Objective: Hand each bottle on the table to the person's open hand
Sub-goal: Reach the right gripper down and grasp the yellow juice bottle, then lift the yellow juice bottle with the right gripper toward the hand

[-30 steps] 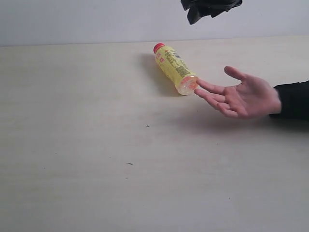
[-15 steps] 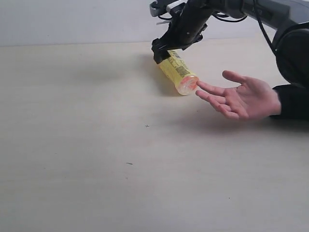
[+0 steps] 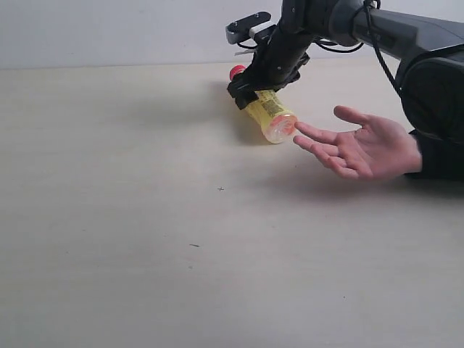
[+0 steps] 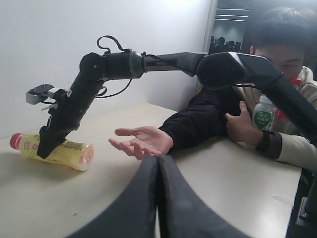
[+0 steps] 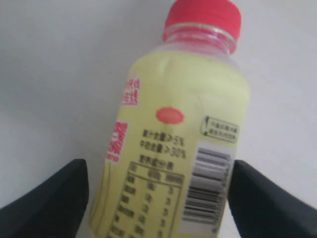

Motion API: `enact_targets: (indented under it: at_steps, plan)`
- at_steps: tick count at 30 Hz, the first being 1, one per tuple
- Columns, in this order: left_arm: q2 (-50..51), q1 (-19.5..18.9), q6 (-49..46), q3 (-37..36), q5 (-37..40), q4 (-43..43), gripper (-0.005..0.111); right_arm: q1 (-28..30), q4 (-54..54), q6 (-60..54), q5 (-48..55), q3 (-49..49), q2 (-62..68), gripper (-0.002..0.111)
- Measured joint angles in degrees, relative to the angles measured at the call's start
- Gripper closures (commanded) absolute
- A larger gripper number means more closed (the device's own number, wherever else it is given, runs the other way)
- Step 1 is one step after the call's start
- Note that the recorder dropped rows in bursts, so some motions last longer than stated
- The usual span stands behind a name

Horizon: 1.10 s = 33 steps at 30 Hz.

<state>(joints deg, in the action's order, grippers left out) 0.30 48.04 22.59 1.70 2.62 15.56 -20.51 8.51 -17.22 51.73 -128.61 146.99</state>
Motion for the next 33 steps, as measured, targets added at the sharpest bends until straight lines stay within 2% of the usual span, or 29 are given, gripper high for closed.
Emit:
enact_targets:
  at_steps: [4,6,9,11,21,33]
  plan:
    - [0.00,0.00,0.00,0.00,0.00,0.00,0.107,-0.13,-0.50,0.64,2.57,-0.10,0.10,0.052]
    - [0.00,0.00,0.00,0.00,0.00,0.00,0.107,-0.13,-0.99,0.75,3.13,-0.24,0.10,0.067]
    - [0.00,0.00,0.00,0.00,0.00,0.00,0.107,-0.13,-1.38,0.85,3.78,-0.24,0.10,0.096]
    - [0.00,0.00,0.00,0.00,0.00,0.00,0.107,-0.13,-1.52,0.85,4.10,-0.38,0.10,0.108]
    - [0.00,0.00,0.00,0.00,0.00,0.00,0.107,-0.13,-0.26,4.77,7.74,-0.74,-1.87,0.108]
    - [0.00,0.00,0.00,0.00,0.00,0.00,0.107,-0.13,-0.73,11.78,16.36,-0.74,-15.23,0.108]
